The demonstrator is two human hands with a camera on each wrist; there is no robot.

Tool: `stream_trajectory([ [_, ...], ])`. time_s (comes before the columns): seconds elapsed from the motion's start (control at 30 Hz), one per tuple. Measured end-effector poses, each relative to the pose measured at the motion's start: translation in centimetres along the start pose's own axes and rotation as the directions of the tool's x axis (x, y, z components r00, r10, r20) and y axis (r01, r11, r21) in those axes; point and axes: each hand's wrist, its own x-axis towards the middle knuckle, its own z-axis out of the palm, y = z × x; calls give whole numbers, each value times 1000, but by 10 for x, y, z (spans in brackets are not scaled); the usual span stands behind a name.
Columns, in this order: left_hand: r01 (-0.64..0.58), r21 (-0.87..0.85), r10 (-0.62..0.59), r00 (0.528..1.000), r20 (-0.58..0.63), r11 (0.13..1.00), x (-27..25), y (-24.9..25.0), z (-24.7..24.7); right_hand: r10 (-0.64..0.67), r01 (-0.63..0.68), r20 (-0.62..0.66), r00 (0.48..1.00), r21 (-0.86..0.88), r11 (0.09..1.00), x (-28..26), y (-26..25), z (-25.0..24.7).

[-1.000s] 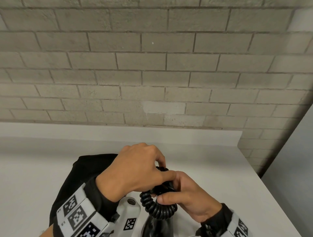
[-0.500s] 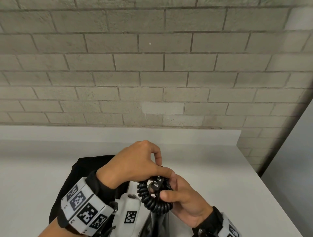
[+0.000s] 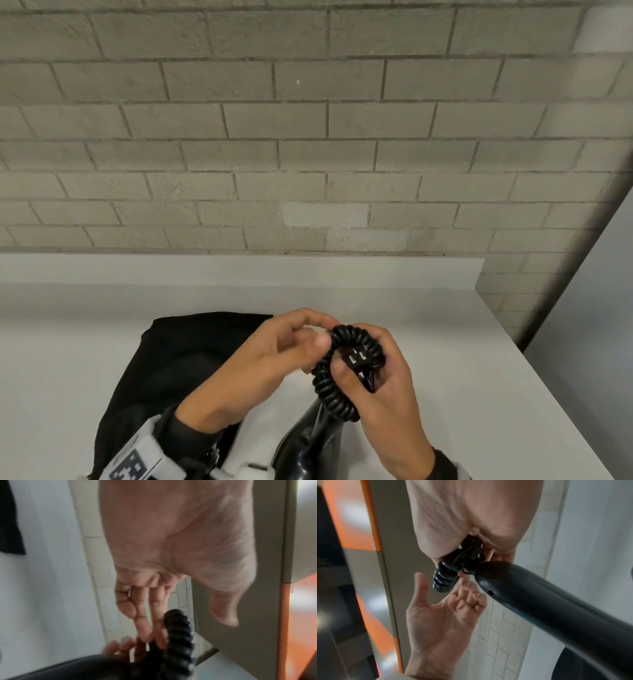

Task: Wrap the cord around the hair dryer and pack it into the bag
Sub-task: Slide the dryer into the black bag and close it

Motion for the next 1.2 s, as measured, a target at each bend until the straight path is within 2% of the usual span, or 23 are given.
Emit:
stream_trajectory([
  [0.07, -50, -21, 52, 995, 81, 999, -8, -11, 4, -77, 72, -43, 996, -118, 990, -1, 1, -1],
  [0.17, -136, 167, 128, 990, 61, 977, -15, -25, 14, -175, 122, -104, 979, -387, 914, -1, 5, -5],
  [0.2, -128, 246, 127, 992, 20, 961, -16, -31, 18, -192, 126, -116, 974, -421, 898, -2, 7, -7],
  [0.27, -85, 375, 96, 995, -11, 923, -15, -43, 24, -175, 114, -134, 975, -372, 921, -5, 9, -12],
  [0.4, -7, 569, -12, 999, 31, 822, -6, -78, 30, -91, 67, -156, 984, -157, 985, -14, 10, -30],
  [0.47, 3, 596, -45, 997, 56, 803, -3, -93, 33, -40, 32, -164, 986, -55, 998, -20, 11, -44],
  [0.53, 18, 584, -81, 993, 83, 812, -2, -104, 37, -2, 0, -134, 991, -9, 1000, -26, 14, -62],
  [0.6, -3, 625, -71, 993, 94, 781, -1, -112, 39, 26, -28, -94, 995, -21, 999, -35, 15, -84],
  [0.7, -61, 741, -32, 993, 111, 669, 3, -119, 43, 94, -93, 1, 996, -110, 990, -47, 12, -112],
  [0.87, -73, 851, -101, 984, 146, 520, 9, -124, 44, 281, -243, 57, 958, -361, 900, -60, 17, -139],
  [0.93, -86, 877, -130, 978, 166, 473, 12, -127, 44, 367, -299, 68, 928, -456, 839, -64, 26, -146],
  [1.07, -133, 913, -154, 966, 206, 386, 15, -129, 47, 489, -310, 150, 859, -608, 731, -72, 34, -147],
  [1.17, -137, 924, -165, 964, 206, 357, 16, -134, 51, 600, -358, 154, 785, -678, 642, -77, 36, -143],
  [1.2, -134, 926, -164, 966, 202, 353, 16, -135, 52, 586, -305, 182, 790, -713, 632, -81, 42, -146],
])
